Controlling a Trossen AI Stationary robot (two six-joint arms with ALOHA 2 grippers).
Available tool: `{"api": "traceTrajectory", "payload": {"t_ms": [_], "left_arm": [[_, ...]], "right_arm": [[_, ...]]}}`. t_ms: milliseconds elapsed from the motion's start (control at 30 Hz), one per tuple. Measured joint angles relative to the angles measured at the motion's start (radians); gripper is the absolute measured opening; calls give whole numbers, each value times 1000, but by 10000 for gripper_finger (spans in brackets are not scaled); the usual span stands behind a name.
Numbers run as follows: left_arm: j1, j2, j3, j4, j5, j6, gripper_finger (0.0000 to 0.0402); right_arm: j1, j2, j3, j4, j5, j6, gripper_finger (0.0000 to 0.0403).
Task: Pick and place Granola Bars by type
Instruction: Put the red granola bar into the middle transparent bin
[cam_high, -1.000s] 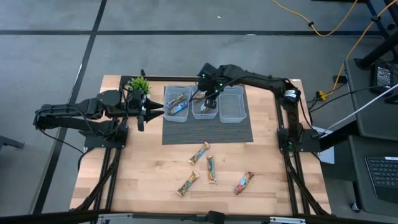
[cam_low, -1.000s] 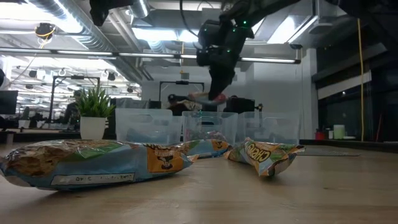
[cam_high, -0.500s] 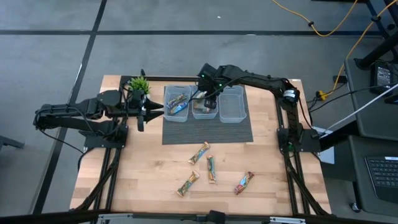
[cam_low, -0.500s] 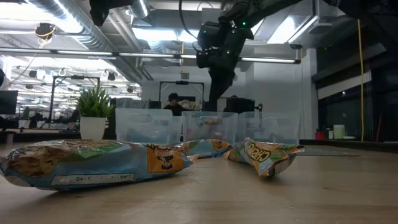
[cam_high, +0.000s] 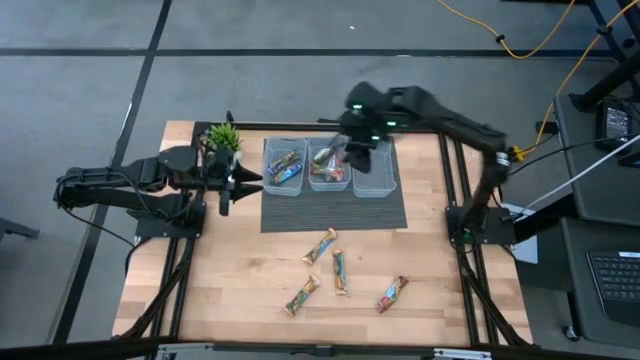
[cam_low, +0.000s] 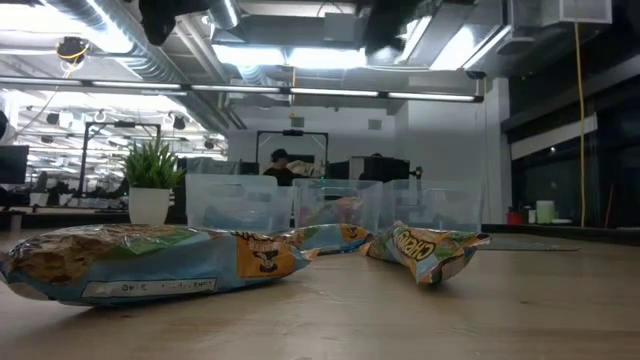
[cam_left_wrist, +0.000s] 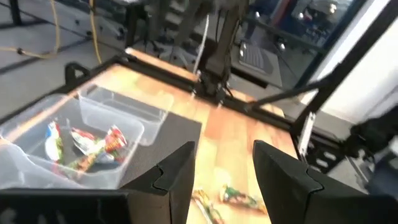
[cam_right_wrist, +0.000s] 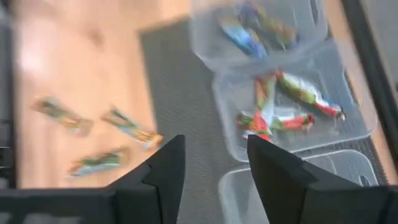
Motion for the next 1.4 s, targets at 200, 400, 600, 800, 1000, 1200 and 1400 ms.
{"api": "traceTrajectory", "payload": {"t_ms": [200,400,600,800,1000,1200,1400], "left_arm": [[0,0,0,-51,9,0,155],[0,0,0,-48,9,24,155],[0,0,0,-46,10,24,155],[0,0,0,-45,22,13,155],[0,0,0,-45,31,18,155],[0,0,0,-45,35,32,155],[0,0,0,-46,35,44,155]], "right_arm": [[124,-275,2,41,58,55,163],[278,-462,1,77,216,131,165],[490,-513,1,68,189,268,165],[828,-462,1,12,264,457,165],[1015,-361,0,-44,370,538,165],[1082,-225,-1,-205,372,650,165],[1116,-119,-115,-232,319,625,165]]}}
